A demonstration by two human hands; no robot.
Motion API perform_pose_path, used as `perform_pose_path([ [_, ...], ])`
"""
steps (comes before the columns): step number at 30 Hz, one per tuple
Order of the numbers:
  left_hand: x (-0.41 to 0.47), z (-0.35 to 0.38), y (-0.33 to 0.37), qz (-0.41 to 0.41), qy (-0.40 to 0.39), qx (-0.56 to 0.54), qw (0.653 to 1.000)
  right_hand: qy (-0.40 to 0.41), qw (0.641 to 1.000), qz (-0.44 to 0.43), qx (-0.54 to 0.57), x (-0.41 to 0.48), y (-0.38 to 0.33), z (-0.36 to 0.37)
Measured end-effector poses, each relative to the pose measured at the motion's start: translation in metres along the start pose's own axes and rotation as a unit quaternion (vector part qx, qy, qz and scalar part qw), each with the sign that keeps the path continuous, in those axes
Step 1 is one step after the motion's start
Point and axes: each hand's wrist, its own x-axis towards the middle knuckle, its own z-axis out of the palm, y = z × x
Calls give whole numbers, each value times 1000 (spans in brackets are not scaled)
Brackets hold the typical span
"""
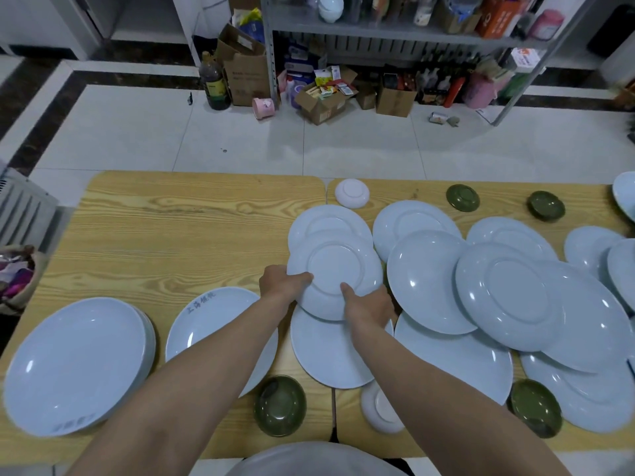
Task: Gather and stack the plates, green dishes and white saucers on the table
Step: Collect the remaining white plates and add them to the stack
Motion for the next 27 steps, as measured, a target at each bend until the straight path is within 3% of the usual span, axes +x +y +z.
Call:
perform_pose_path([
  [8, -15, -20, 17, 40, 25, -49, 998, -25, 997, -7, 67, -15, -29, -3],
  [18, -34, -44, 53, 181, 51, -111, 976, -56, 987, 1, 152, -19, -75, -16],
  [24, -43, -48, 61, 241, 18, -115, 963, -98, 949, -15, 299, -29, -90, -28],
  [27, -45, -46, 61, 227, -13, -142, 963, -137, 922, 11, 362, -25, -93, -39],
])
